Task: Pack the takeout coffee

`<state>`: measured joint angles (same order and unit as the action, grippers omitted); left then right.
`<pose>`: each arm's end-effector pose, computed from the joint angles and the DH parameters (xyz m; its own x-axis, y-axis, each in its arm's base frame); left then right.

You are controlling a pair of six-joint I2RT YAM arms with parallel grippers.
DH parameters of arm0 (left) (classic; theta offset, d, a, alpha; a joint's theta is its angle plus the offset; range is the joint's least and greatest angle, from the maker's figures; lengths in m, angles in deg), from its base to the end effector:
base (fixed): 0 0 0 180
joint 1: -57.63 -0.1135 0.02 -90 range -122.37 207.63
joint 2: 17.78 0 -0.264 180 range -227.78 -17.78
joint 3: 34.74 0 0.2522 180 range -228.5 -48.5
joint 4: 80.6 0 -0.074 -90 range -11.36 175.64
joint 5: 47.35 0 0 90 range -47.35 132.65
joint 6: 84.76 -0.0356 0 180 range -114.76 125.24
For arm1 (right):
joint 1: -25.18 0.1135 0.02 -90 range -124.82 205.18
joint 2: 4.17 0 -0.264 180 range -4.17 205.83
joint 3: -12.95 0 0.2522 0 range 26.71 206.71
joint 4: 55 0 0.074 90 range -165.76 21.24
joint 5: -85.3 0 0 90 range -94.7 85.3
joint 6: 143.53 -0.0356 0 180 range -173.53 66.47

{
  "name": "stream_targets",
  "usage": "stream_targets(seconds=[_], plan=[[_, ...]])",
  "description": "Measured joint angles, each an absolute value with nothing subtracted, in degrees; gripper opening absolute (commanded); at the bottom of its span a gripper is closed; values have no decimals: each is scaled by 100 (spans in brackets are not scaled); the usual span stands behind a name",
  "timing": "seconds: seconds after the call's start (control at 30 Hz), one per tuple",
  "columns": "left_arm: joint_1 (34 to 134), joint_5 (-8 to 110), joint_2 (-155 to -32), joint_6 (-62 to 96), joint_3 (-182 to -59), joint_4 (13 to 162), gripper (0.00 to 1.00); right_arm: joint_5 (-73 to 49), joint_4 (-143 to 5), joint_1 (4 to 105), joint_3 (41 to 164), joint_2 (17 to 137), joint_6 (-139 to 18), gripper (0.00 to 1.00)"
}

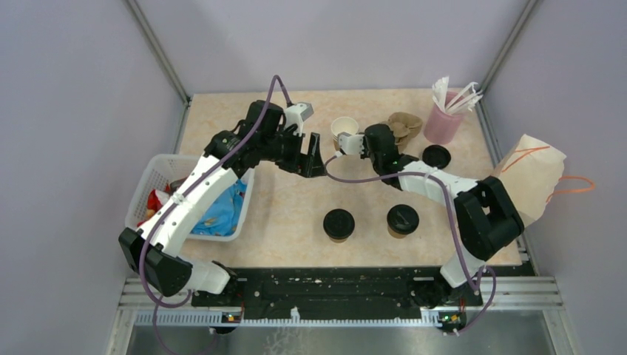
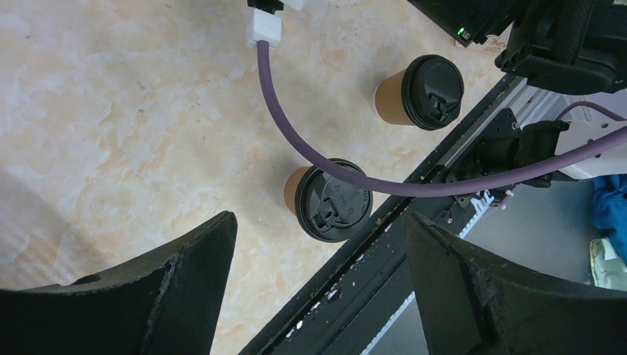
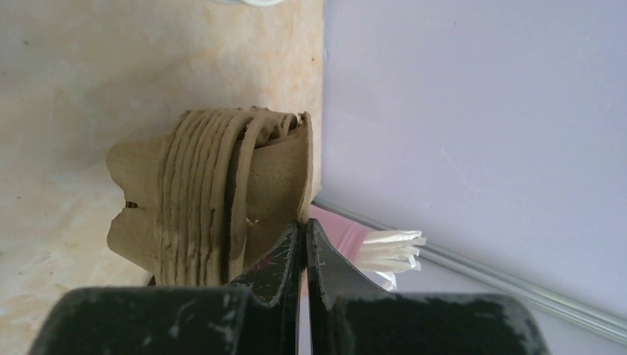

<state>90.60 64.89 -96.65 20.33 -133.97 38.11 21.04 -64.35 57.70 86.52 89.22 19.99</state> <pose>0.2328 -0.1671 0.3902 -0.7243 0.1826 -0.6649 0.5749 0.6923 -0.4361 0.3165 0.1834 0.2398 0.0412 -0.9982 -0.0447 -0.4408 0.0220 -0.8974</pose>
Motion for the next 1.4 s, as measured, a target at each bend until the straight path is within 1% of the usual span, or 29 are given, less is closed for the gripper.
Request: stream_targets(seconds=[0.07,0.27,0.4,0.53,1.0,1.27,1.4], plan=[[9058,6491,-9665,2033,-13395,3809,89,2224,-6175,5785,8515,8922,2156,0],[9034,6494,-9617,2035,-13354,3811,89,2184,-6156,5726,8536,8909,2174,0],[9032,6491,-9615,2035,-13354,3809,89,2141,-6466,5730,8729,8799,1992,0],[9027,6515,-9615,2040,-13345,3853,89,1808,-7012,5603,9282,8756,1575,0],[9025,6564,-9615,2064,-13345,3853,89,1251,-7248,5245,9476,8406,1411,0],[9003,6577,-9615,2103,-13347,3853,90,1166,-7622,5241,10108,8305,1275,0],[8737,6732,-9617,2269,-13432,3789,90,672,-8193,5252,10405,7999,908,0]])
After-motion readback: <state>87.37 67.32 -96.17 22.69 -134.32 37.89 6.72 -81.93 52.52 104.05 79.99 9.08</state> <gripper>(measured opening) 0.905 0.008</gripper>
